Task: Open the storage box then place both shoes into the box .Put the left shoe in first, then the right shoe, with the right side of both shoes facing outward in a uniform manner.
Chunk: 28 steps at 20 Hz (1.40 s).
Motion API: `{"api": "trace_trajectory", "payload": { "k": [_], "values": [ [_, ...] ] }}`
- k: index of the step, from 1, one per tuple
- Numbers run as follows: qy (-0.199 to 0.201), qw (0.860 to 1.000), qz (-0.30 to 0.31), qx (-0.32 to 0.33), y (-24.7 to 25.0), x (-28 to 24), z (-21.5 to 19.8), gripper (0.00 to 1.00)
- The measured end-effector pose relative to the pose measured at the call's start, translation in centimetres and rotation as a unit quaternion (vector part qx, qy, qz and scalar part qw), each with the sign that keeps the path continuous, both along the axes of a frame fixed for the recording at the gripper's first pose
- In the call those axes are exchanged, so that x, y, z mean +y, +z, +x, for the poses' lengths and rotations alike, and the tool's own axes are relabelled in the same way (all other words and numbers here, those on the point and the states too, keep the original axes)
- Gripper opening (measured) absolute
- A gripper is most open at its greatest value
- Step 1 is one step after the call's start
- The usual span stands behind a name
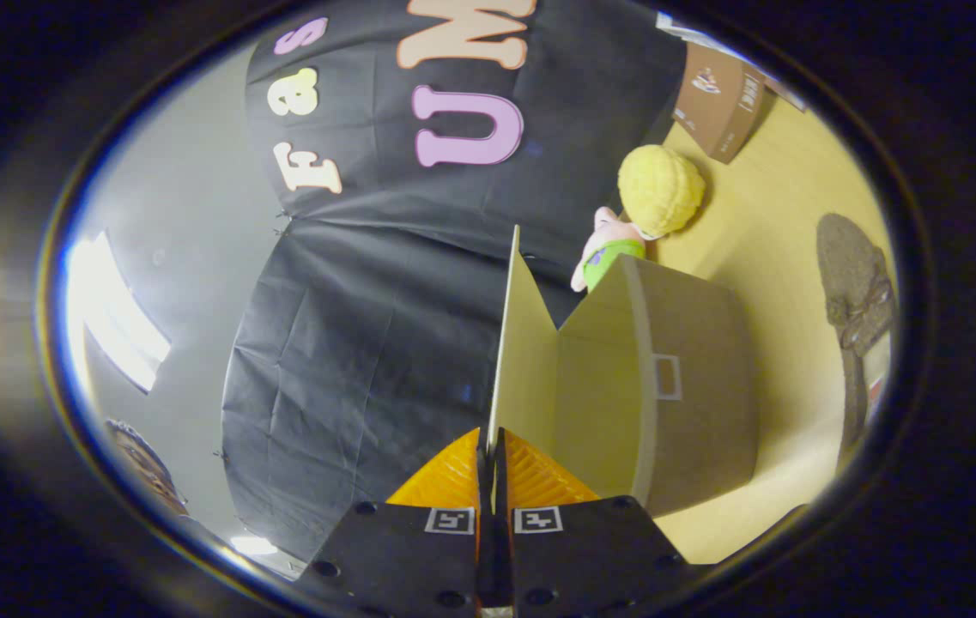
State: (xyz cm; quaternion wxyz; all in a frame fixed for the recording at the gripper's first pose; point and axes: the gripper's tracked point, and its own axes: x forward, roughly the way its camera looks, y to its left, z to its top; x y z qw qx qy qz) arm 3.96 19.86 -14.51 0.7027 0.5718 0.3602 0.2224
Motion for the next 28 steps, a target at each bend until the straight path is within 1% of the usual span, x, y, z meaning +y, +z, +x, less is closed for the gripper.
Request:
{"api": "trace_trajectory", "payload": {
  "k": [5, 10, 12, 20, 28],
  "values": [
    [0.024, 0.998, -0.044, -0.048, 4.4, 5.2, 1.9, 0.03],
    [0.045, 0.988, -0.11, -0.102, 6.6, 11.2, 3.1, 0.03],
    [0.051, 0.985, -0.12, -0.112, 6.7, 13.7, 3.4, 0.03],
    [0.073, 0.986, -0.113, -0.103, 5.2, 20.8, 4.2, 0.04],
    [0.106, 0.979, -0.139, -0.109, 3.2, 25.9, 3.6, 0.12]
  ]
}}
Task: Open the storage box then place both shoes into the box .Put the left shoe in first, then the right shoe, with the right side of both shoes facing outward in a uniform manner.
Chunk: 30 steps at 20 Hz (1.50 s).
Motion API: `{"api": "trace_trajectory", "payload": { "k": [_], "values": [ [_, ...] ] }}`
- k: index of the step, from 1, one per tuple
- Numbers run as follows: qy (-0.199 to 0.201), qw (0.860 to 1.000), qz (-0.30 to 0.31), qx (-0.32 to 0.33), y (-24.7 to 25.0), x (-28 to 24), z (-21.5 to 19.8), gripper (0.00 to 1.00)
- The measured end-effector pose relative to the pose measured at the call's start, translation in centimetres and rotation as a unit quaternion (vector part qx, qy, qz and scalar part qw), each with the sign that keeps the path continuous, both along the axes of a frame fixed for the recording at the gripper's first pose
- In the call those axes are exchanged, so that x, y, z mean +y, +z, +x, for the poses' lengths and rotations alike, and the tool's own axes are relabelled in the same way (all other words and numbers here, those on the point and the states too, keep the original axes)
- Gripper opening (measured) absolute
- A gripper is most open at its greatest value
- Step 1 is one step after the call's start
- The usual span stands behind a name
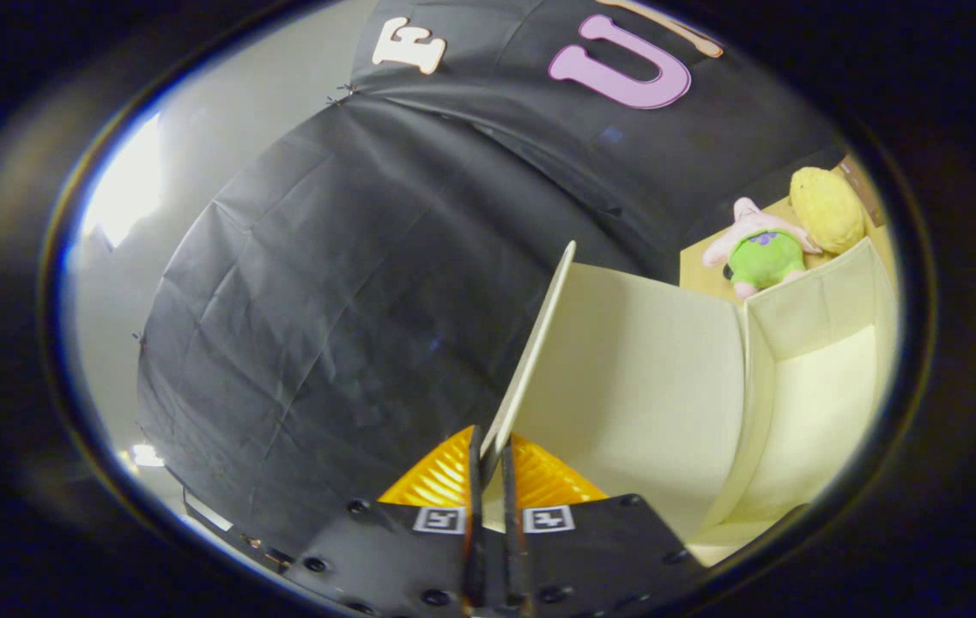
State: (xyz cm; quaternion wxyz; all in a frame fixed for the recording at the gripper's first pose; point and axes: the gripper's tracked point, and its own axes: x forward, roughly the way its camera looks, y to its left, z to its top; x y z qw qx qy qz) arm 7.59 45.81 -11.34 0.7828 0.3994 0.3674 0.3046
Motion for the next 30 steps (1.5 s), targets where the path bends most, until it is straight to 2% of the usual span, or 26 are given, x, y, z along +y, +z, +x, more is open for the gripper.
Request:
{"api": "trace_trajectory", "payload": {
  "k": [3, 5, 9, 11, 14, 18, 25, 30],
  "values": [
    [0.013, 1.0, -0.018, -0.006, -0.4, 0.4, -0.6, 0.14],
    [0.027, 0.998, -0.046, -0.03, -1.2, 1.1, -1.0, 0.3],
    [0.027, 0.993, -0.08, -0.076, -1.2, -0.1, -1.3, 0.62],
    [0.022, 0.99, -0.098, -0.098, -0.8, -1.9, -1.3, 0.7],
    [0.008, 0.978, -0.149, -0.142, -0.4, -4.0, -0.8, 0.82],
    [-0.01, 0.956, -0.222, -0.194, -1.0, -9.1, -1.1, 0.98],
    [-0.048, 0.922, -0.306, -0.235, -0.5, -18.2, -1.1, 1.0],
    [-0.081, 0.902, -0.359, -0.226, -1.3, -26.8, -1.4, 1.0]
  ]
}}
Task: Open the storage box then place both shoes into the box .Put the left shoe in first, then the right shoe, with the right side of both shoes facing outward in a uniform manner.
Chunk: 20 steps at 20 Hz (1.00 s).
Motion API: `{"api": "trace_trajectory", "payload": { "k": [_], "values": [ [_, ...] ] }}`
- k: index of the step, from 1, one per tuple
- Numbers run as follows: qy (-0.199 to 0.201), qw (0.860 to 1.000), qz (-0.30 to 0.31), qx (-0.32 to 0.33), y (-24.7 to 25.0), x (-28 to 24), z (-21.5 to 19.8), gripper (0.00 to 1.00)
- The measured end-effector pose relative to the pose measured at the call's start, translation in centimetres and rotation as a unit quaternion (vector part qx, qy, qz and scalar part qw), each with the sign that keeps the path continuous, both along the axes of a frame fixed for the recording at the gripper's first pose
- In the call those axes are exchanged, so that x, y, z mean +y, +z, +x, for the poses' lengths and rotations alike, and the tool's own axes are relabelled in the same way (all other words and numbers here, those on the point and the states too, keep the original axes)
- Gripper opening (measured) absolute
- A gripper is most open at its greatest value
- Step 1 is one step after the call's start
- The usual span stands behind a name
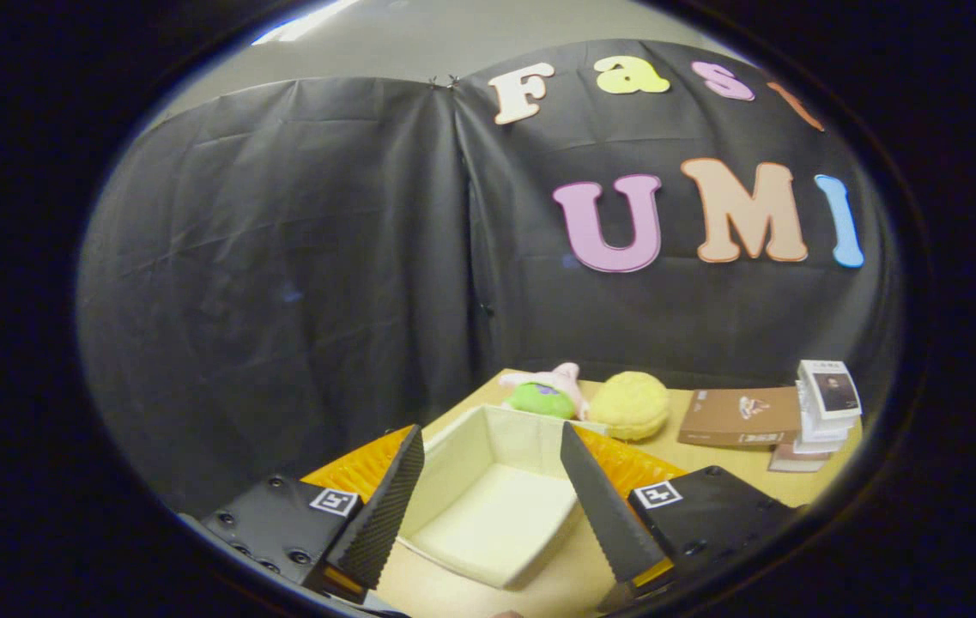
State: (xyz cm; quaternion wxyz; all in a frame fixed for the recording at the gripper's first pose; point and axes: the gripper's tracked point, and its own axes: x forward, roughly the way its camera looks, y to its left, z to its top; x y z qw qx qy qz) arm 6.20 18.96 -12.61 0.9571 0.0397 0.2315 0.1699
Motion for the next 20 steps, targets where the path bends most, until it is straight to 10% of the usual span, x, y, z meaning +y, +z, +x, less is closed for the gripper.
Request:
{"api": "trace_trajectory", "payload": {
  "k": [20],
  "values": [
    [-0.065, 0.987, -0.076, 0.129, -13.0, -19.2, -5.6, 1.0]
  ]
}}
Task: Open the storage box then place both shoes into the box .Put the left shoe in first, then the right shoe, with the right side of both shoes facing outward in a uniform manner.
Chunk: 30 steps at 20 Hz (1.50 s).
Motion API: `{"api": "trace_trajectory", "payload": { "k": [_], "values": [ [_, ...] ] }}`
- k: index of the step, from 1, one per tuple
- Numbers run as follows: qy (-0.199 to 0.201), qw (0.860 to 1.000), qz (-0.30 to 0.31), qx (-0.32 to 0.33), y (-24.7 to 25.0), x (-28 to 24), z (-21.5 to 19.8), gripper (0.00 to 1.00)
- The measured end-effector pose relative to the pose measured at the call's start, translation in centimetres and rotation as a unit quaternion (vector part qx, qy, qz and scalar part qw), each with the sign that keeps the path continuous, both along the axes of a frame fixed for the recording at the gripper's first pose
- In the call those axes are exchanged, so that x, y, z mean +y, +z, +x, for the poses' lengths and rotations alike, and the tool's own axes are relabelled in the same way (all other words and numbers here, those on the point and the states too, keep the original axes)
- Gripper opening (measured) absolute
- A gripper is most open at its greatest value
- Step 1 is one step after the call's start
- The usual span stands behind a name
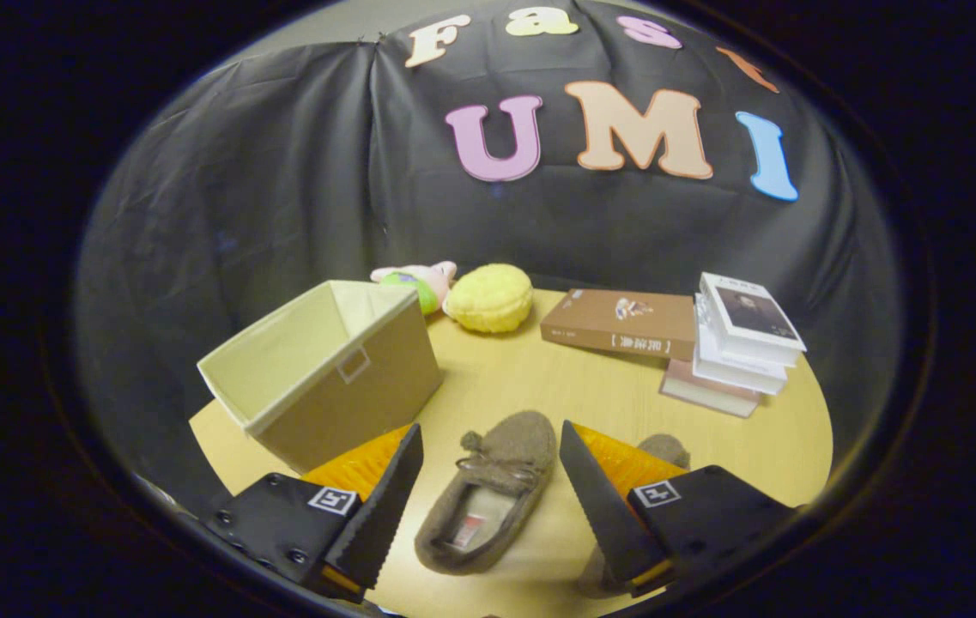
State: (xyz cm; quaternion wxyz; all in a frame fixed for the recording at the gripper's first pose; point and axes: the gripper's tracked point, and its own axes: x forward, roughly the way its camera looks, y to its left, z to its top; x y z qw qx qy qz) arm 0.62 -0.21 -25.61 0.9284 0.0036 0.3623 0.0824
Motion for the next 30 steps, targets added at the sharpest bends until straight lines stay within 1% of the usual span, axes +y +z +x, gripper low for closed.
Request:
{"api": "trace_trajectory", "payload": {
  "k": [7, 10, 12, 14, 16, 17, 18, 19, 20, 21, 22, 26, 30],
  "values": [
    [-0.005, 0.995, 0.006, 0.096, -6.3, -1.3, -3.3, 0.92],
    [-0.007, 0.992, 0.002, 0.127, -8.2, -2.0, -4.6, 0.88],
    [-0.016, 0.989, 0.008, 0.144, -9.3, -2.1, -5.0, 0.87],
    [-0.032, 0.988, 0.012, 0.151, -10.1, -2.3, -4.7, 0.75],
    [-0.044, 0.984, 0.033, 0.168, -10.3, -2.0, -5.0, 0.62],
    [-0.048, 0.983, 0.033, 0.174, -10.2, -2.1, -4.9, 0.5],
    [-0.063, 0.982, 0.028, 0.174, -10.7, -2.4, -4.7, 0.37],
    [-0.064, 0.98, 0.04, 0.182, -10.9, -2.1, -4.8, 0.25],
    [-0.069, 0.979, 0.042, 0.189, -11.0, -2.1, -4.7, 0.25],
    [-0.085, 0.978, 0.035, 0.187, -10.6, -2.9, -4.7, 0.25],
    [-0.091, 0.975, 0.052, 0.196, -10.5, -2.7, -4.8, 0.06],
    [-0.135, 0.961, 0.094, 0.221, -10.5, -2.1, -4.7, 0.06],
    [-0.183, 0.943, 0.145, 0.237, -9.6, -1.1, -4.3, 0.06]
  ]
}}
